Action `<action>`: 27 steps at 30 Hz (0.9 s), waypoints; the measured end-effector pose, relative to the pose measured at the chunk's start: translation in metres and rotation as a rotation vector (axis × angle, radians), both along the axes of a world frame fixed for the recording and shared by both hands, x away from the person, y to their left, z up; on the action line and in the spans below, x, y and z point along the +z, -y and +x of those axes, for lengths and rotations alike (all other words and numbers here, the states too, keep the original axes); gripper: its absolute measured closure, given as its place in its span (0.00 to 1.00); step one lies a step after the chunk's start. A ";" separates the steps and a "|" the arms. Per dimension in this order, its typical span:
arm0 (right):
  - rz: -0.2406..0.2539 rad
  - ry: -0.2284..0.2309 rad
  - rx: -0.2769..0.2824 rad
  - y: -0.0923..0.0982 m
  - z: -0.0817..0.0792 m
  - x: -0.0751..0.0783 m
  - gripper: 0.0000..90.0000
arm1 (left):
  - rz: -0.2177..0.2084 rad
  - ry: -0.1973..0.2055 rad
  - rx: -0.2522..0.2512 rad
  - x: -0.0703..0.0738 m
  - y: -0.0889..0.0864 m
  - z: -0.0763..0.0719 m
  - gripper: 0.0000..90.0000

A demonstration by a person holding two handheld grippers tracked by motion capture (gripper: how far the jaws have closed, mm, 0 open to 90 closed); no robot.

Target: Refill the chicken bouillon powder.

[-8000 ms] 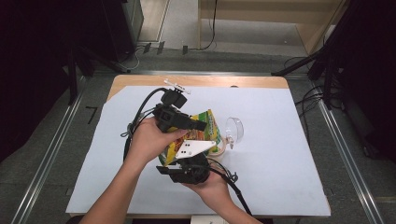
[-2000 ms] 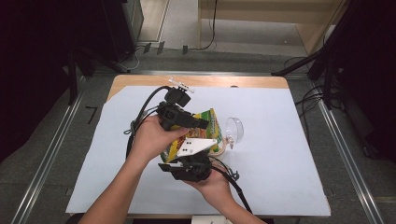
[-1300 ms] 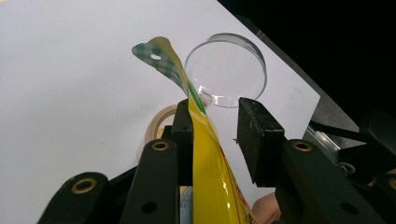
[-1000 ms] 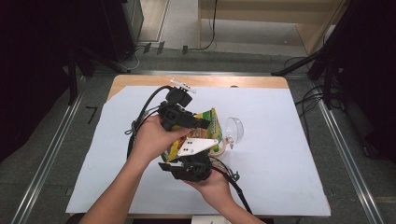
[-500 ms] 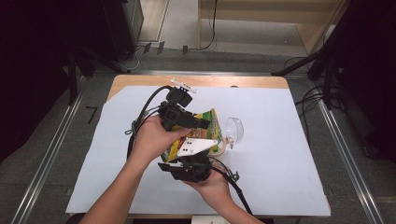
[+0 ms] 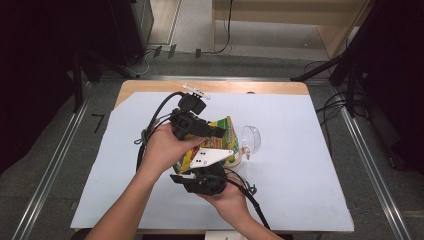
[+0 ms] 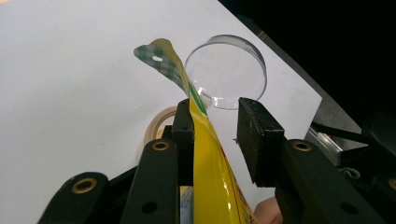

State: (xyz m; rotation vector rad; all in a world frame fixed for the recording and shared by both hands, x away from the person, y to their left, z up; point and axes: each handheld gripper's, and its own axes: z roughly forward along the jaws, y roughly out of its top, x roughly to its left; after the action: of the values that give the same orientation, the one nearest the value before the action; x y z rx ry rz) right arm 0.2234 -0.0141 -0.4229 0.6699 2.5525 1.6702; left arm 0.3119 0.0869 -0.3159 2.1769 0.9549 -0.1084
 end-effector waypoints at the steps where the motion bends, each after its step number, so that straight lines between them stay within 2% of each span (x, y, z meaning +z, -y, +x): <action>1: 0.000 -0.001 0.000 0.000 0.000 0.000 0.80 | -0.001 -0.006 -0.001 0.000 0.000 0.001 0.77; 14: 0.003 -0.015 -0.009 -0.001 0.000 0.001 0.79 | 0.005 -0.013 -0.006 0.000 0.002 0.002 0.76; 27: 0.005 -0.014 -0.010 0.001 0.001 -0.001 0.79 | 0.012 0.004 -0.006 0.000 0.004 0.000 0.76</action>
State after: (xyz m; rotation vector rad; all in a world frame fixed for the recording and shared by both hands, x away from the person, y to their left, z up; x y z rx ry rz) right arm 0.2247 -0.0147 -0.4235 0.6968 2.5510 1.6747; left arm 0.3123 0.0825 -0.3158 2.1906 0.9485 -0.1010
